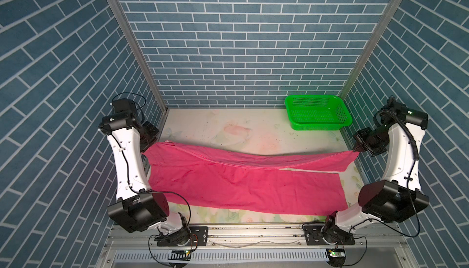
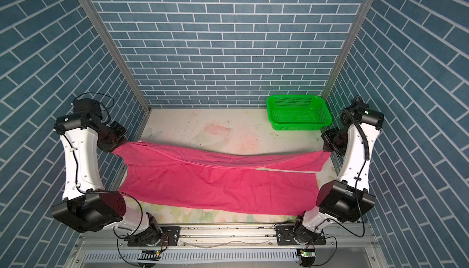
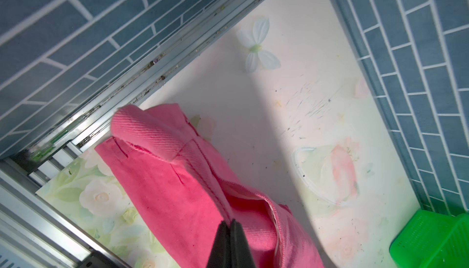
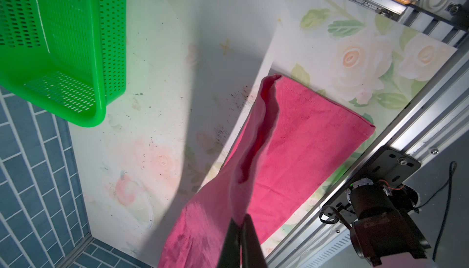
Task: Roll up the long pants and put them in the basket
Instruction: Fold the long pant at the center of the board.
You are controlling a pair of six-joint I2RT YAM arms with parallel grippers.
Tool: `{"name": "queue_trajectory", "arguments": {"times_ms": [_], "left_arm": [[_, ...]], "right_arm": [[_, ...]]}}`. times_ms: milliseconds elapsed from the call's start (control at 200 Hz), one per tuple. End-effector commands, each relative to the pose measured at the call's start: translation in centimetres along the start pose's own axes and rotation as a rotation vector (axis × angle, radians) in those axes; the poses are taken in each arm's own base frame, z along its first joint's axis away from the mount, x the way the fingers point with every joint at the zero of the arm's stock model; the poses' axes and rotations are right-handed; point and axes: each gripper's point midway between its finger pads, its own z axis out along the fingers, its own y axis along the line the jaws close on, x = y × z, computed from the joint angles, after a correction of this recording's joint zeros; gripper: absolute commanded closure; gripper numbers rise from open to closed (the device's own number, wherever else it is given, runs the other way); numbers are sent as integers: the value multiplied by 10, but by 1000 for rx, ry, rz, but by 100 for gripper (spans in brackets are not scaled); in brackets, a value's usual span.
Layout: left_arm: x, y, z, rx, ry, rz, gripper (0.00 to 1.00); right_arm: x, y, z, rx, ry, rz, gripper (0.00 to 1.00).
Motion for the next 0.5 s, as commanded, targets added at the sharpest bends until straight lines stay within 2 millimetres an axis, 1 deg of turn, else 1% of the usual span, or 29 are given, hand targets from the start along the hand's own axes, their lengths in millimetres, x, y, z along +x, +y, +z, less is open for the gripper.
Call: {"name": "queue_trajectory", "arguments": {"times_ms": [0, 70, 160, 285, 385, 495], "left_arm": [[11, 7, -5, 3, 1, 7, 100], [23, 14, -1, -8, 25, 4, 100], [35, 20, -1, -11, 34, 13, 100], [51, 28, 2, -12, 63, 19, 100], [60, 34, 2, -17, 68, 28, 100], [71, 42, 2, -37, 71, 39, 100]], "right_arm": [[32, -27, -9, 68, 85, 13, 100], [40, -35, -10, 82, 92, 7, 100], [51, -48, -9, 105, 102, 1, 100], [69, -66, -2, 131, 136, 2, 100], [81, -81, 0, 160, 150, -5, 100], [92, -92, 1, 164, 155, -13, 100]]}}
